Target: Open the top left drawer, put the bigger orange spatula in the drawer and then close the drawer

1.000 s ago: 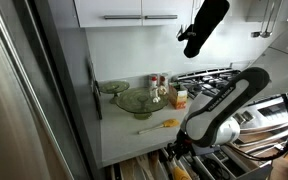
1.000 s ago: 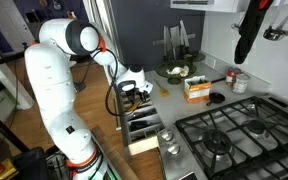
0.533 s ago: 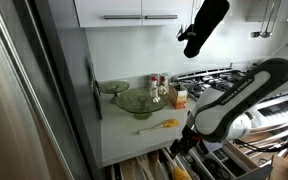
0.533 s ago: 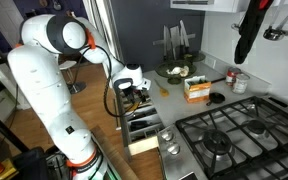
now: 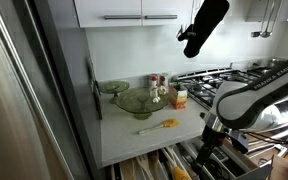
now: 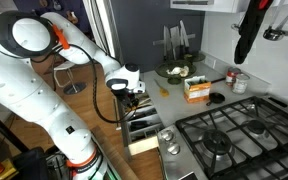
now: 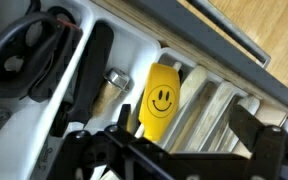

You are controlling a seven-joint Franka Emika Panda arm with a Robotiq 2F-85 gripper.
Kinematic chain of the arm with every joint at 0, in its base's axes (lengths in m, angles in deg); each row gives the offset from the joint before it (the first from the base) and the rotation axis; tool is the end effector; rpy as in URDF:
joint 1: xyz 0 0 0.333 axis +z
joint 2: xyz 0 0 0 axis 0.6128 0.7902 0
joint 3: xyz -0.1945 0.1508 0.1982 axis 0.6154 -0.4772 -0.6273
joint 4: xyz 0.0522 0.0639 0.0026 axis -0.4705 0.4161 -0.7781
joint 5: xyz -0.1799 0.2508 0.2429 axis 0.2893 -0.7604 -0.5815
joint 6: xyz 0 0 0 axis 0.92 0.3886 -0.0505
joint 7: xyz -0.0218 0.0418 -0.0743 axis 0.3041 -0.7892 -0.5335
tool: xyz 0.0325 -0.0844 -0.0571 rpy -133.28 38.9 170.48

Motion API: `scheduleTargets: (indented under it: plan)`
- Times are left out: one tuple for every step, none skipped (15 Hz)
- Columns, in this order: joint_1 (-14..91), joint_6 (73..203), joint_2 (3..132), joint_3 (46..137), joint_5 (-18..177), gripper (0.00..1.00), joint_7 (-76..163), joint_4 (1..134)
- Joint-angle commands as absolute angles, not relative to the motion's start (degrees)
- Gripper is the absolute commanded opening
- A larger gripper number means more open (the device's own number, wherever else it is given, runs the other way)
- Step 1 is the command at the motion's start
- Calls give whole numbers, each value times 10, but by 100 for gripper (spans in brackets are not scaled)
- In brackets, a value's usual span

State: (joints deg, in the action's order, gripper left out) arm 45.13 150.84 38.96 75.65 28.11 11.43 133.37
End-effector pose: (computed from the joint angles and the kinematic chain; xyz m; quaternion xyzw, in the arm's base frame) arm 0.3652 0.1106 0.2765 -0.9780 -0.0440 -0.0298 0.2017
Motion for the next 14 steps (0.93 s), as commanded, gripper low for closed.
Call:
scheduleTargets:
  plan:
    - [452, 1470, 392, 796, 358, 100, 144, 1333]
    - [450, 1478, 399, 803, 387, 100, 138, 1331]
    - [453, 1471, 400, 815, 391, 100, 123, 1330]
    - [457, 1462, 401, 828, 383, 100, 116, 1330]
    - [454, 1459, 406, 833, 382, 100, 141, 1330]
    - [449, 1448, 411, 839, 387, 100, 157, 1330]
    - [443, 1435, 418, 844, 397, 100, 173, 1330]
    - [437, 1417, 423, 849, 412, 100, 192, 1330]
    - [430, 1395, 429, 852, 432, 100, 221, 1330]
    - [423, 1378, 434, 856, 449, 100, 243, 1330]
    - [416, 1359, 439, 860, 471, 100, 269, 1330]
    - [411, 1343, 442, 864, 488, 100, 287, 1330]
    - [407, 1332, 446, 868, 498, 100, 292, 1330]
    - [402, 1327, 447, 874, 500, 100, 290, 1330]
